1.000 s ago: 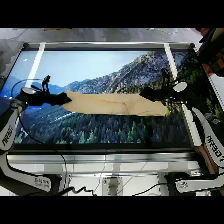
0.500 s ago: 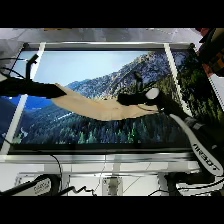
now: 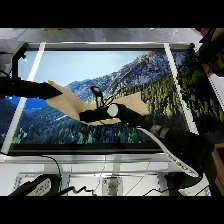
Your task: Fold the clothes and pants, and hang the long-sleeved shirts on hangers.
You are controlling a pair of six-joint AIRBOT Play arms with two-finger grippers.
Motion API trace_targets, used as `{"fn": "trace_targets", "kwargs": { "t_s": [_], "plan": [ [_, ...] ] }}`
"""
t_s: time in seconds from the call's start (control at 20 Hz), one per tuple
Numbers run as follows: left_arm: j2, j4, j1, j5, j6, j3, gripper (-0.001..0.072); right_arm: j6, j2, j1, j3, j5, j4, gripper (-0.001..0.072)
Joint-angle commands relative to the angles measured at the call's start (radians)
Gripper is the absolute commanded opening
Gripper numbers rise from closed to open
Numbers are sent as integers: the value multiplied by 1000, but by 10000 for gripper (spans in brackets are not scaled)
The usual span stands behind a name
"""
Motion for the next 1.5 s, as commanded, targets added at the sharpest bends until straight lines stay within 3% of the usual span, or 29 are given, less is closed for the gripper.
{"fn": "trace_targets", "kwargs": {
  "t_s": [0.0,0.15,0.25,0.5,0.8,0.85,0.9,0.95,1.1,1.2,1.3,1.4,1.45],
  "plan": [
    [-23,-4,-14,0,-2,-1,10,6,-22,13,40,33,-80,15],
    [-82,-51,-87,51,-34,-2,10,5,2,-108,40,154,-183,15],
    [-138,-128,-179,154,-58,-2,10,5,32,-226,40,230,-235,15],
    [-315,-365,-544,623,-58,-2,9,4,138,-550,39,380,-279,15],
    [-539,-510,-908,1099,-58,0,13,2,187,-819,38,455,-296,15],
    [-557,-526,-925,1130,-58,1,117,1,187,-846,38,462,-320,15],
    [-566,-525,-931,1135,-58,1,506,1,187,-868,38,467,-352,16],
    [-567,-525,-930,1132,-54,1,698,-1,187,-886,38,467,-397,15],
    [-545,-525,-887,1124,-47,2,706,-63,171,-927,34,462,-549,14],
    [-513,-519,-842,1083,-45,2,706,-89,140,-970,21,468,-556,14],
    [-481,-517,-790,1017,-8,2,705,-243,84,-1018,4,529,-417,14],
    [-455,-517,-745,954,27,2,705,-463,2,-1062,2,681,-116,14],
    [-446,-517,-727,930,26,2,705,-484,-34,-1070,2,717,-19,43]
  ]
}}
